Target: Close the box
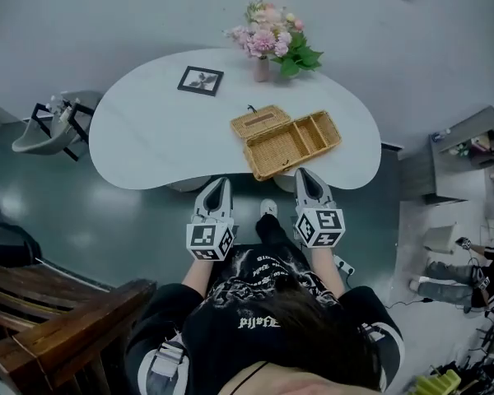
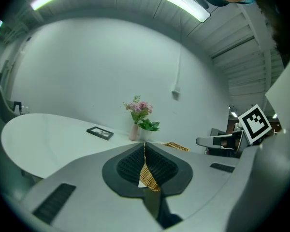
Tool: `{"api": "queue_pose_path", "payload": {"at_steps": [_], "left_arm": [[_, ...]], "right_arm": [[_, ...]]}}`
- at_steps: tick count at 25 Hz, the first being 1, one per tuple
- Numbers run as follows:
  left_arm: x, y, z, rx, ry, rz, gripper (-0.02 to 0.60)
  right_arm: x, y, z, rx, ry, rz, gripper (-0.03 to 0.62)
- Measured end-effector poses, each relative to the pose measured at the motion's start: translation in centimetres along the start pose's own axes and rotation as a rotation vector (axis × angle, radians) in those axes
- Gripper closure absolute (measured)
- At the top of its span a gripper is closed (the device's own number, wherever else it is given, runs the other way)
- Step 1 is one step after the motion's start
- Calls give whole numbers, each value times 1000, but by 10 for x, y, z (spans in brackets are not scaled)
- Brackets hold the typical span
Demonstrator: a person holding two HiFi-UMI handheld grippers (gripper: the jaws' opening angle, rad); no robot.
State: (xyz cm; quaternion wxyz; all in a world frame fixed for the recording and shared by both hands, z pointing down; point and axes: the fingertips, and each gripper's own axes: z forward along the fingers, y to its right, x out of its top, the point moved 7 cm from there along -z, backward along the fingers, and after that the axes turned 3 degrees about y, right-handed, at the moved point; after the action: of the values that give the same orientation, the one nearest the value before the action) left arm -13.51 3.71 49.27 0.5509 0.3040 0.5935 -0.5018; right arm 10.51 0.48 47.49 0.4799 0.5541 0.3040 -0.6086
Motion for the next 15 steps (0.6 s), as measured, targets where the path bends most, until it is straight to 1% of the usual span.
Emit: {"api": "queue_pose_path", "payload": {"at_steps": [4,8,12,15], "left_arm": [[6,-2,31,35,6,-7,557],[11,2,63,62,6,-3,557],[15,7,85,93,-12,4,557],[18,9,99,118,-9,5,557]], "right_arm": [[14,16,32,41,-17,-20,568],[20,37,62,90,-56,-54,568],[23,54,86,137,-103,-63,568],[28,62,101,175,-126,-88,568]]}}
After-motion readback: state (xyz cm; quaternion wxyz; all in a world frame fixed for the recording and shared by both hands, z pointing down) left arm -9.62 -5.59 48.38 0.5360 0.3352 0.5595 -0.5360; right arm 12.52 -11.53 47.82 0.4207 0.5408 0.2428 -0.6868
